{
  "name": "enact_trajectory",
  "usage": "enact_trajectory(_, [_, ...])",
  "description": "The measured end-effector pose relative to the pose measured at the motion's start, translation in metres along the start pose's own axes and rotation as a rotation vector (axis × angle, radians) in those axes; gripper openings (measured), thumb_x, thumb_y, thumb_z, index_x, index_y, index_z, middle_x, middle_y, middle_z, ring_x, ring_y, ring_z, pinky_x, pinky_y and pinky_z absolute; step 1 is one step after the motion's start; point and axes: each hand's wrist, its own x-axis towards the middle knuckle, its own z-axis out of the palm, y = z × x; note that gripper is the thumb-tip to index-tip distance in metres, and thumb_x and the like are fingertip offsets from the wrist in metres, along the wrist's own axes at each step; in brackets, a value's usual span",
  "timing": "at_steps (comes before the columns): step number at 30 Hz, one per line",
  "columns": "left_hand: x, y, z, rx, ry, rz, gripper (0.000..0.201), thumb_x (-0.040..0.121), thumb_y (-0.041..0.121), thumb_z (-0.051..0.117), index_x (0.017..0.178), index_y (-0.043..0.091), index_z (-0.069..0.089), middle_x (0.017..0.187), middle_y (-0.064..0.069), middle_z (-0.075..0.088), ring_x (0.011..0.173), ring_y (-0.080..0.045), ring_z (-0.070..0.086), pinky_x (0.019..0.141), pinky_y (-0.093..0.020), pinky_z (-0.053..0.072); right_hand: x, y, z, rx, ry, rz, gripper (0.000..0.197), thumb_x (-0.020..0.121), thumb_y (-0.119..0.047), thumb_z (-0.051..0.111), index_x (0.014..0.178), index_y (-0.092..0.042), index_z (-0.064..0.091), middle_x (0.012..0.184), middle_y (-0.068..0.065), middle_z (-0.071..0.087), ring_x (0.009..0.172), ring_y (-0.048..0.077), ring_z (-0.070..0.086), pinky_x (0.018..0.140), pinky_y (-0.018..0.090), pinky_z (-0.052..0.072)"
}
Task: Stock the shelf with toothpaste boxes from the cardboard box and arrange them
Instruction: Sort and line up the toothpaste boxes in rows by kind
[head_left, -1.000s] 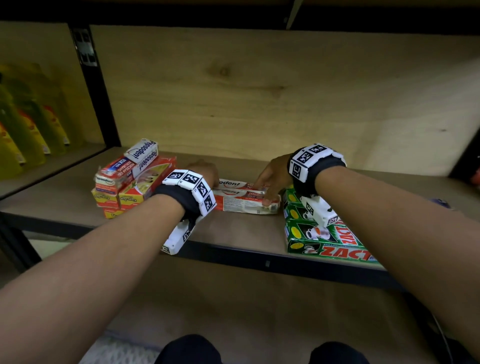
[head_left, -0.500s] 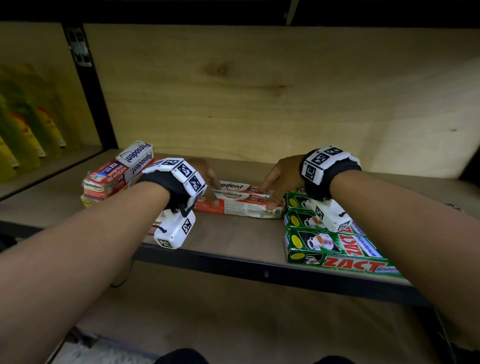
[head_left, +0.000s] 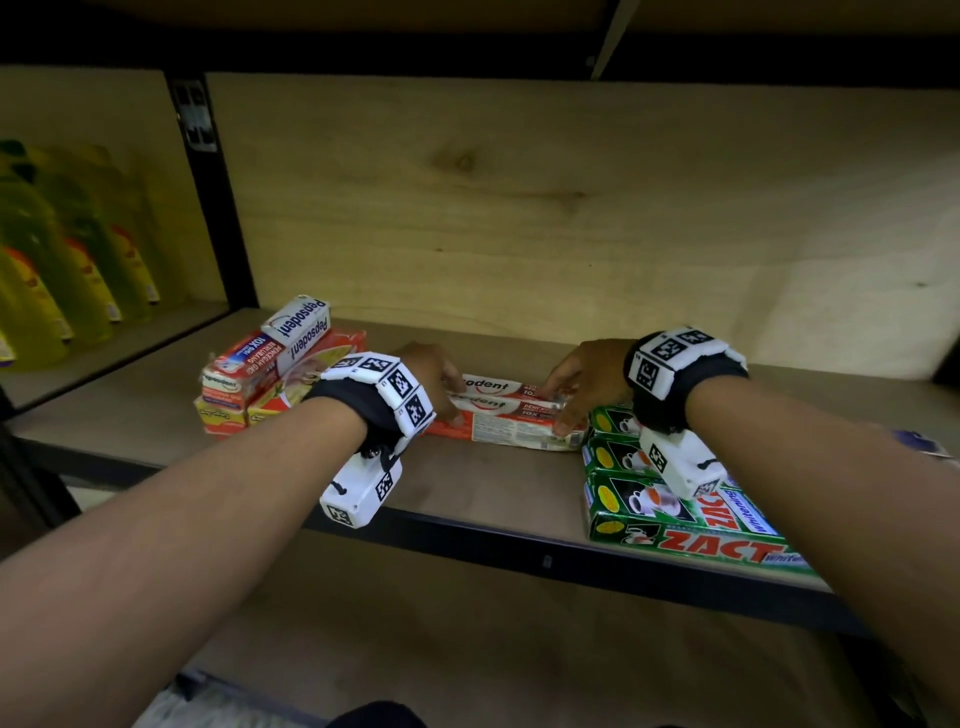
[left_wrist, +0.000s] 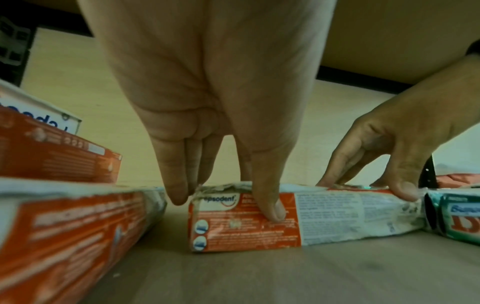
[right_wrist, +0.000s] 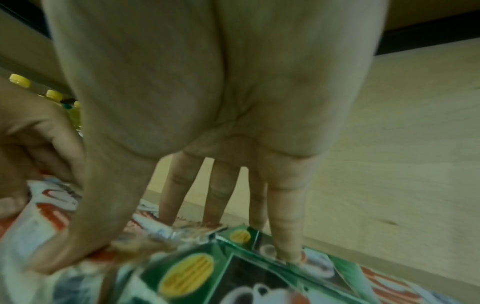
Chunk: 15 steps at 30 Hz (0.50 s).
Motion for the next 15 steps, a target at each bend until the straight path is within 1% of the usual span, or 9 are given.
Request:
enact_trajectory(2, [-0.007, 0.001, 0.003, 0.024, 0.012, 0.015, 0.056, 0.084, 0.035, 0.075, 0.136, 0.023, 0.058, 0.141, 0.001, 0.055, 0.122, -0.018, 0.055, 0.087, -0.017, 0.039, -0.007, -0.001, 0.004, -0.014, 0.037, -0.001, 0.056, 0.076, -0.049, 0.08, 0.128, -0.033, 0.065, 0.132, -0.011, 0.061, 0.124, 0.014, 0.053, 0.097, 0.025, 0.037])
enact_trajectory(3, [-0.011, 0.002, 0.004, 0.041, 0.023, 0.023, 0.056, 0.086, 0.035, 0.071, 0.138, 0.024, 0.056, 0.142, 0.001, 0.054, 0.123, -0.018, 0.055, 0.092, -0.019, 0.04, -0.01, -0.003, 0.006, -0.026, 0.054, 0.001, 0.056, 0.077, -0.05, 0.079, 0.128, -0.033, 0.065, 0.132, -0.01, 0.061, 0.123, 0.015, 0.054, 0.096, 0.024, 0.038])
enact_trajectory(5, [-0.02, 0.0, 0.002, 0.074, 0.057, 0.036, 0.052, 0.089, 0.034, 0.066, 0.138, 0.024, 0.056, 0.142, 0.001, 0.053, 0.123, -0.02, 0.054, 0.099, -0.024, 0.043, -0.015, -0.007, 0.008, -0.059, 0.085, 0.006, 0.054, 0.077, -0.052, 0.079, 0.126, -0.032, 0.066, 0.13, -0.009, 0.062, 0.12, 0.015, 0.056, 0.098, 0.025, 0.042])
enact_trajectory(6, [-0.025, -0.002, 0.0, 0.079, 0.076, 0.045, 0.049, 0.088, 0.035, 0.065, 0.136, 0.024, 0.058, 0.141, 0.0, 0.054, 0.122, -0.02, 0.055, 0.1, -0.026, 0.044, -0.017, -0.01, 0.009, -0.076, 0.098, 0.011, 0.051, 0.079, -0.05, 0.078, 0.125, -0.032, 0.067, 0.13, -0.009, 0.062, 0.119, 0.016, 0.057, 0.1, 0.028, 0.045])
enact_trajectory(8, [-0.037, -0.007, -0.006, 0.081, 0.113, 0.065, 0.044, 0.087, 0.036, 0.066, 0.129, 0.023, 0.064, 0.134, 0.0, 0.06, 0.116, -0.02, 0.058, 0.095, -0.025, 0.045, -0.019, -0.019, 0.01, -0.098, 0.121, 0.012, 0.039, 0.085, -0.041, 0.074, 0.122, -0.031, 0.068, 0.129, -0.007, 0.063, 0.117, 0.017, 0.058, 0.099, 0.03, 0.047])
enact_trajectory(10, [-0.049, -0.015, -0.016, 0.092, 0.14, 0.068, 0.035, 0.087, 0.036, 0.066, 0.12, 0.024, 0.069, 0.125, 0.001, 0.065, 0.108, -0.019, 0.061, 0.087, -0.022, 0.044, -0.02, -0.03, 0.01, -0.089, 0.142, 0.004, 0.029, 0.09, -0.032, 0.069, 0.119, -0.032, 0.068, 0.13, -0.007, 0.062, 0.116, 0.018, 0.059, 0.097, 0.028, 0.047])
enact_trajectory(12, [-0.062, -0.028, -0.026, 0.1, 0.17, 0.043, 0.028, 0.088, 0.037, 0.065, 0.113, 0.027, 0.072, 0.119, 0.004, 0.068, 0.105, -0.019, 0.062, 0.086, -0.023, 0.046, -0.02, -0.044, 0.009, -0.073, 0.163, -0.018, 0.025, 0.09, -0.03, 0.067, 0.114, -0.035, 0.07, 0.13, -0.008, 0.061, 0.115, 0.018, 0.059, 0.097, 0.027, 0.047])
enact_trajectory(15, [-0.081, -0.052, -0.042, 0.108, 0.262, -0.003, 0.028, 0.087, 0.04, 0.06, 0.111, 0.032, 0.072, 0.116, 0.004, 0.069, 0.102, -0.019, 0.064, 0.083, -0.024, 0.048, -0.018, -0.067, 0.008, -0.072, 0.18, -0.064, 0.02, 0.09, -0.034, 0.067, 0.109, -0.037, 0.071, 0.126, -0.01, 0.061, 0.112, 0.015, 0.058, 0.097, 0.026, 0.046])
